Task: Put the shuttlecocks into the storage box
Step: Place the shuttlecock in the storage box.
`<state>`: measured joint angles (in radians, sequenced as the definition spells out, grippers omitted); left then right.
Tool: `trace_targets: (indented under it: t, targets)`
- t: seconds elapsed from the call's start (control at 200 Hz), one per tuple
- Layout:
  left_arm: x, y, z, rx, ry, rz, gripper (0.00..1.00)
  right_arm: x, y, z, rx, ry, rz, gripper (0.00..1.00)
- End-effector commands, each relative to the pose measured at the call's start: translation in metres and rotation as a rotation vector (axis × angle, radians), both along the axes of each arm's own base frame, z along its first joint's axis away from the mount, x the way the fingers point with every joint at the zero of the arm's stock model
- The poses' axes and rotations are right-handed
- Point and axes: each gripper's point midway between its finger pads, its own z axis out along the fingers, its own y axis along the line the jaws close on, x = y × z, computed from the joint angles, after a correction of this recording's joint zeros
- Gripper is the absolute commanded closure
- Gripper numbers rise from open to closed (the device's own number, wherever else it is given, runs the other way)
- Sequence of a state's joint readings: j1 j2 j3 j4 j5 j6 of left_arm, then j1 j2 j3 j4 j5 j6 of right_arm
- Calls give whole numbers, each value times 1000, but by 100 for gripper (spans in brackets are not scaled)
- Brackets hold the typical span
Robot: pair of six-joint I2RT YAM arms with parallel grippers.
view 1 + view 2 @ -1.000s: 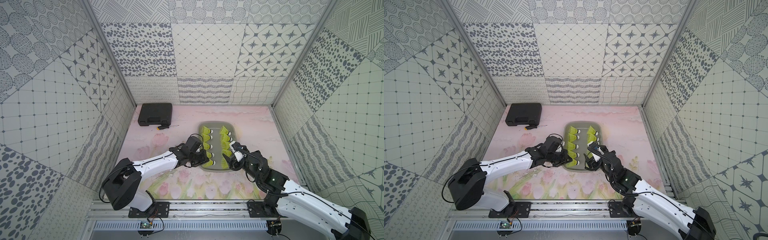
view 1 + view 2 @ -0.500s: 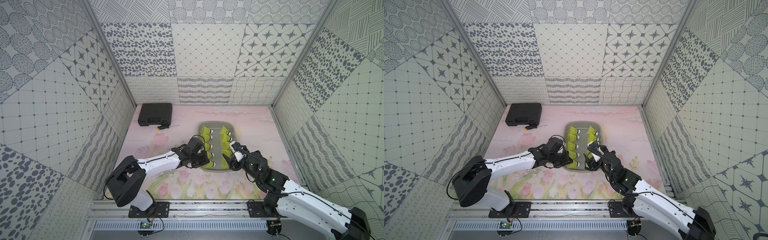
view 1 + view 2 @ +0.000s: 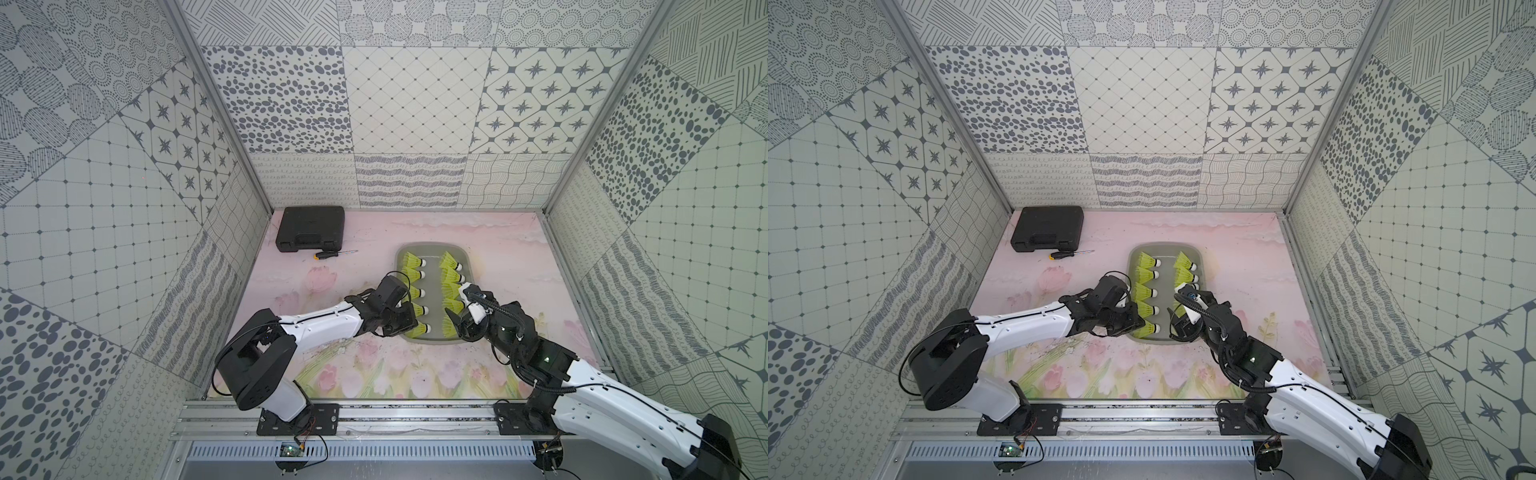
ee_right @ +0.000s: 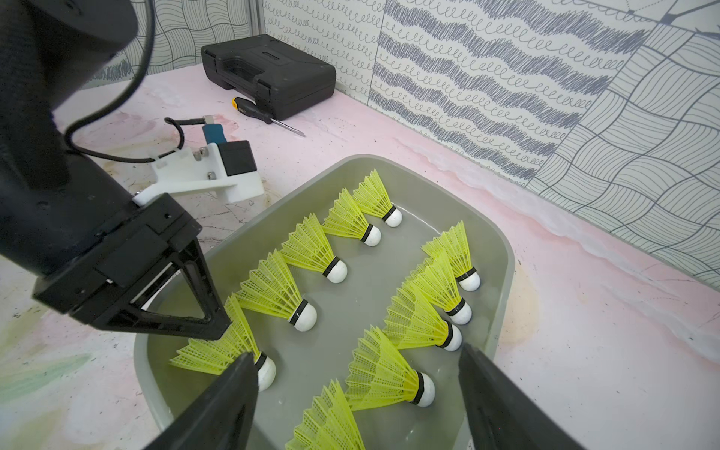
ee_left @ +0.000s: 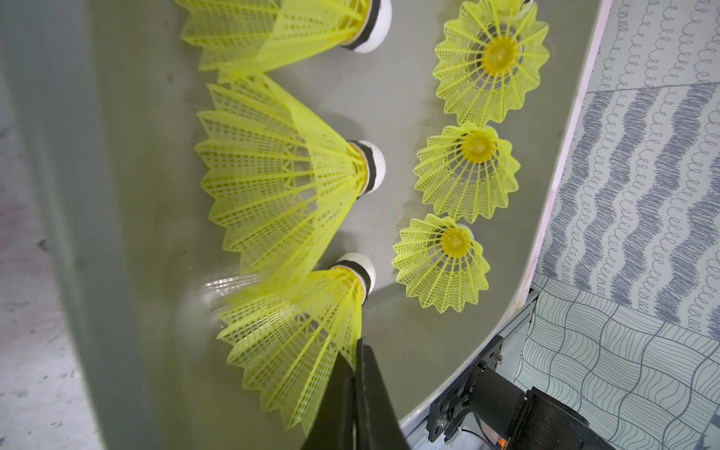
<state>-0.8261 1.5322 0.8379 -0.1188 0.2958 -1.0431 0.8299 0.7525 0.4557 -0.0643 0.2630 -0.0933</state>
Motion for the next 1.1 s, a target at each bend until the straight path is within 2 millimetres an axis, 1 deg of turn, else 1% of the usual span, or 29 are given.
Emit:
trace_targets:
  t: [0.0, 0.44, 0.49, 0.65, 0.861, 1.096]
  targets:
    - [3, 3, -2, 29, -29, 11, 88, 1, 0, -1, 14, -6, -10, 16]
    - [7, 12, 3, 89, -67, 4, 73, 2, -1, 0, 13, -10, -15, 15]
    - [8, 13, 3, 103, -71, 3, 73, 2, -1, 0, 12, -11, -17, 15]
    - [7, 18, 2, 135, -76, -5, 80, 2, -2, 0, 10, -13, -20, 15]
    - [6, 18, -2, 153, -70, -23, 82, 2, -2, -1, 9, -10, -21, 15]
    - [4, 22, -8, 202, -66, -37, 85, 2, -4, -1, 9, -8, -26, 15]
